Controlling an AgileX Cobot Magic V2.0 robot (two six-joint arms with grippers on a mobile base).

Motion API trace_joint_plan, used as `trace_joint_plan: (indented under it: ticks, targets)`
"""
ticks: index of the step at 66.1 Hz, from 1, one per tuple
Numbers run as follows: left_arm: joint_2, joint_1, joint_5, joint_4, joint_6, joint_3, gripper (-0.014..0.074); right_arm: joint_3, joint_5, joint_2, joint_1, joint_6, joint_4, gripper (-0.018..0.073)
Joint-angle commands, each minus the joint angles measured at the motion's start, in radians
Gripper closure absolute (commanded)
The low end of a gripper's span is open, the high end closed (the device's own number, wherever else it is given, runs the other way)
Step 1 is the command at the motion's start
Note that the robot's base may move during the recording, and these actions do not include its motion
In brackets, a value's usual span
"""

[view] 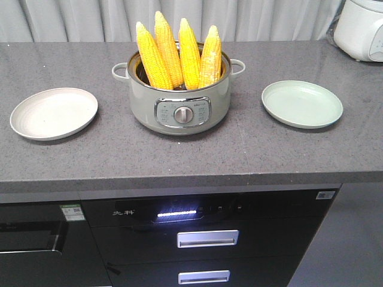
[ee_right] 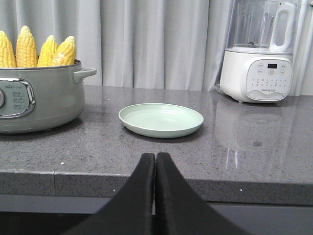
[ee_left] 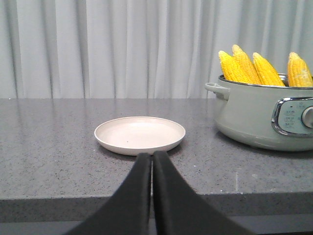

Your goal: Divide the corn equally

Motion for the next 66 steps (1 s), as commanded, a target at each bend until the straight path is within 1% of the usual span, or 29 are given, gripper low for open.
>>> trace_joint_plan:
  ticks: [1, 66]
  targets:
    - [-0.017, -0.002, -0.069, -0.006, -0.012, -0.017, 0.0603, 0.008, -0.078, -0.005, -0.003, -0.001, -0.005, 0.0566]
    - [-0.017, -0.002, -0.069, -0.006, -0.012, -0.017, 0.0603, 0.008, -0.078, -0.005, -0.003, -0.001, -0.005, 0.0566]
